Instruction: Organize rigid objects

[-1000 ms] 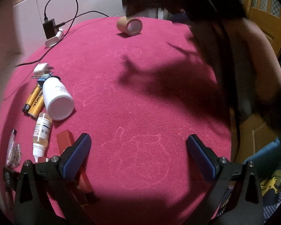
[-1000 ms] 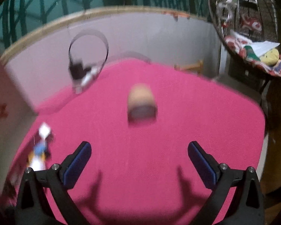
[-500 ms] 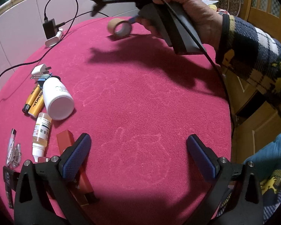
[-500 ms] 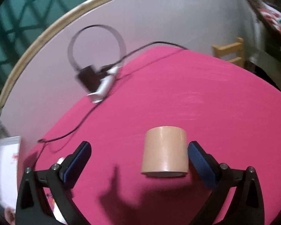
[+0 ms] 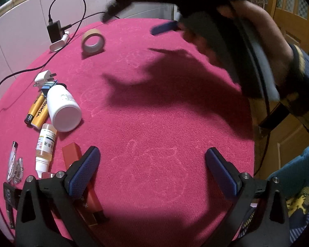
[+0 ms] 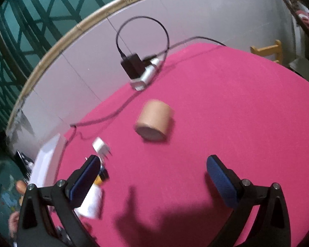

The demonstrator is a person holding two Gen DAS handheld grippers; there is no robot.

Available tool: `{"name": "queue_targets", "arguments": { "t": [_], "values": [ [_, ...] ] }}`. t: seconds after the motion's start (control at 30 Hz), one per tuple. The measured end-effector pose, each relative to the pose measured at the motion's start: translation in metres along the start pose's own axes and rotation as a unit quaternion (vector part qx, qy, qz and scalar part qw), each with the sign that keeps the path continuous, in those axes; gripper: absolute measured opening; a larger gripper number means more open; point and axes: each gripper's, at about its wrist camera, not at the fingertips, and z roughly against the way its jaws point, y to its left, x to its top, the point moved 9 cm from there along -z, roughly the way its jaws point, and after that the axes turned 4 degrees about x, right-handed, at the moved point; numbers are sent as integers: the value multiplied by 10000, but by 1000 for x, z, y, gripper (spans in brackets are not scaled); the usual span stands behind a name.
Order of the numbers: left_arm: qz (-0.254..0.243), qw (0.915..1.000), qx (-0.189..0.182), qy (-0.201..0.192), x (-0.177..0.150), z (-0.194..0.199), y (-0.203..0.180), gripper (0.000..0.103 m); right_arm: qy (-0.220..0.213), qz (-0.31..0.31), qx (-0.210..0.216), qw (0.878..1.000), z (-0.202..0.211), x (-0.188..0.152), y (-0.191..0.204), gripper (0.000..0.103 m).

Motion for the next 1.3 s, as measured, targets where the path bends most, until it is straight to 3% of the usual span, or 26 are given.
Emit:
{"name": "queue_targets", "arguments": {
  "t": [0.17, 0.33, 0.43, 0.77, 0.87, 1.0, 1.13, 1.3],
  "values": [
    [-1, 10000, -1, 2, 1, 0, 0, 103, 171, 466, -596, 9970, 7, -29, -5, 103],
    [2, 10000, -3, 7, 2, 0, 0, 103, 317, 636, -622, 9955, -1, -45, 0, 103],
    [-1, 10000, -4, 8, 1, 0, 0, 103, 257, 931, -872, 9915, -3, -51, 4, 103],
    [43, 10000, 51, -7, 1, 6, 2, 103, 233, 903, -737, 9929, -1, -47, 5, 103],
    [280, 9989, 115, -370, 6, 32, 10, 103, 231, 903, -726, 9930, -2, -47, 7, 103],
    [884, 9921, 368, -808, 10, 76, 41, 103, 236, 913, -733, 9928, -1, -48, 7, 103],
    [1528, 9798, 984, -830, -7, 103, 100, 103, 243, 919, -739, 9927, -1, -47, 8, 103],
    [2035, 9678, 1273, -752, -36, 107, 166, 103, 245, 928, -746, 9926, 0, -47, 8, 103]
  ]
}}
